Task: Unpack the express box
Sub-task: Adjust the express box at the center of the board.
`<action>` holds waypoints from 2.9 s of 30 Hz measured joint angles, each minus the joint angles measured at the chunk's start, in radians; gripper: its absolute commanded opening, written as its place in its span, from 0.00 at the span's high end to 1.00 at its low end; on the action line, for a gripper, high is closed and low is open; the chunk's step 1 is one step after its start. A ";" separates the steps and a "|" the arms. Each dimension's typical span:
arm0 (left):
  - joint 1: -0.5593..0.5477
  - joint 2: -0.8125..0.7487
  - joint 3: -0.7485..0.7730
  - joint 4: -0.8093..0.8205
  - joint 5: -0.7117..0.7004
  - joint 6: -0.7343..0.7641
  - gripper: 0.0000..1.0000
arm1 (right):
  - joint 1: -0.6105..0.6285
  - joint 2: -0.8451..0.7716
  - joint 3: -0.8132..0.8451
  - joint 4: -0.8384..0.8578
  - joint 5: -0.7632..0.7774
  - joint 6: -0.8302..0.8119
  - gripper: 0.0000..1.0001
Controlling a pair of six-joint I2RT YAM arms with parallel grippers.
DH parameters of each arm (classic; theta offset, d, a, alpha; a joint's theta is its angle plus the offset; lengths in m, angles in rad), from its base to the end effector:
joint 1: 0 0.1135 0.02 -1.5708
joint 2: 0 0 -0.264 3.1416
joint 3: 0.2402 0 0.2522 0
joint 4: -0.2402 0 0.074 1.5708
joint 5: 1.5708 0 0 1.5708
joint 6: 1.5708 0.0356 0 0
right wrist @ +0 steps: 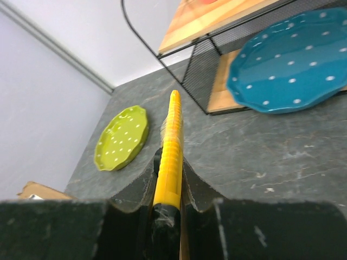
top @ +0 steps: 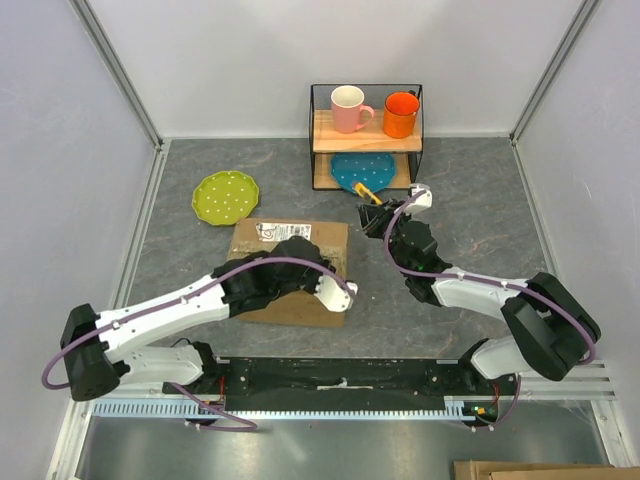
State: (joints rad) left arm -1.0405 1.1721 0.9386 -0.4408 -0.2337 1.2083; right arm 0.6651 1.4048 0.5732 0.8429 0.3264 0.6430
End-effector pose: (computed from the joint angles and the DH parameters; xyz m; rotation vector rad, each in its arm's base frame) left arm 0.1359 -0.2154 0.2907 1.9689 1.0827 0.3528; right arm 0.2380 0.1721 0.2345 0.2474 1.5940 0.7711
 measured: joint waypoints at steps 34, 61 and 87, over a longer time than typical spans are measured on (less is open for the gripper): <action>-0.066 -0.373 -0.317 0.136 0.084 0.227 0.98 | 0.020 -0.893 -0.252 -0.629 -0.413 -0.047 1.00; -0.066 -0.500 -0.248 -0.052 0.262 0.014 0.98 | 0.404 -0.533 0.375 -1.368 -0.535 -0.653 1.00; -0.067 -0.508 -0.248 -0.089 0.286 -0.020 0.98 | 0.682 -0.452 0.450 -1.449 -0.204 -0.723 1.00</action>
State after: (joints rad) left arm -1.1072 0.6640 0.6907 -0.5301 0.0525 1.1885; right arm 1.3468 0.9527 1.0233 -0.6064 0.1223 -0.0803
